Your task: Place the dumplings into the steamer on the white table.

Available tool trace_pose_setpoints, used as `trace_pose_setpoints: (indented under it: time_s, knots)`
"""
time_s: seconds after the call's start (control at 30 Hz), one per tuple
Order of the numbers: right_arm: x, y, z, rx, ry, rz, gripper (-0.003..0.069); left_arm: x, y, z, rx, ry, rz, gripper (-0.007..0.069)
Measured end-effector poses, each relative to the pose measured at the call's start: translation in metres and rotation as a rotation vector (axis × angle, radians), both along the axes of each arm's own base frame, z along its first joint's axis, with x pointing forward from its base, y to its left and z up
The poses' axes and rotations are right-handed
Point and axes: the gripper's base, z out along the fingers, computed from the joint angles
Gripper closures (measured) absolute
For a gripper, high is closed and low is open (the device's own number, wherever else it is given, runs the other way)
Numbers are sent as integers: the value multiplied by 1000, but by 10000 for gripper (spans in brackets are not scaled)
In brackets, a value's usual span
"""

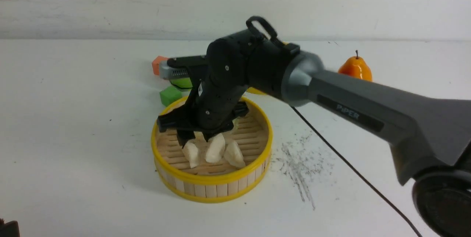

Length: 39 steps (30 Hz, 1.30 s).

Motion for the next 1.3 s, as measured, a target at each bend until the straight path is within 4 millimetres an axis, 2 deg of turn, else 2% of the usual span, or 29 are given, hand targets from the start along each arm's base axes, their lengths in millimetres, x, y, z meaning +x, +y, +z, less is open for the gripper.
trace_pose_setpoints:
  time_s: [0.13, 0.27, 0.33, 0.43, 0.53, 0.6, 0.67, 0.77, 0.8, 0.9, 1.17, 1.27, 1.3]
  knots:
    - [-17, -18, 59, -32, -99, 96, 256, 0, 0, 0, -2, 0, -1, 492]
    - [-43, -47, 111, -139, -182, 207, 309, 0, 0, 0, -4, -3, -1, 491]
    - [-56, -66, 140, -187, -257, 230, 366, 0, 0, 1, -4, -5, -1, 489]
    - [-86, -103, 179, -224, -364, 199, 498, 0, 0, 1, -4, -5, -1, 484]
    - [-123, -138, 191, -238, -375, 193, 628, 0, 0, 1, -4, -5, -1, 481]
    - [-150, -162, 182, -249, -354, 201, 672, 0, 0, 1, -4, -5, -1, 480]
    - [-171, -180, 168, -239, -367, 207, 678, 0, 0, 1, -4, -5, -1, 480]
    - [-198, -202, 134, -193, -412, 199, 678, 0, 0, 1, -4, -5, -1, 480]
    - [-206, -209, 128, -150, -451, 182, 678, 0, 0, 1, -4, -5, -1, 480]
    - [-226, -224, 92, -10, -517, 107, 678, 0, 0, 1, -4, -5, -1, 480]
    - [-247, -236, 15, 305, -582, -32, 673, 0, 0, 1, -4, -5, -1, 473]
    - [-251, -238, -4, 324, -577, -34, 670, 0, 0, 1, -4, -5, -1, 470]
    - [-252, -239, -5, 326, -578, -34, 670, 0, 0, 1, -4, -5, -1, 470]
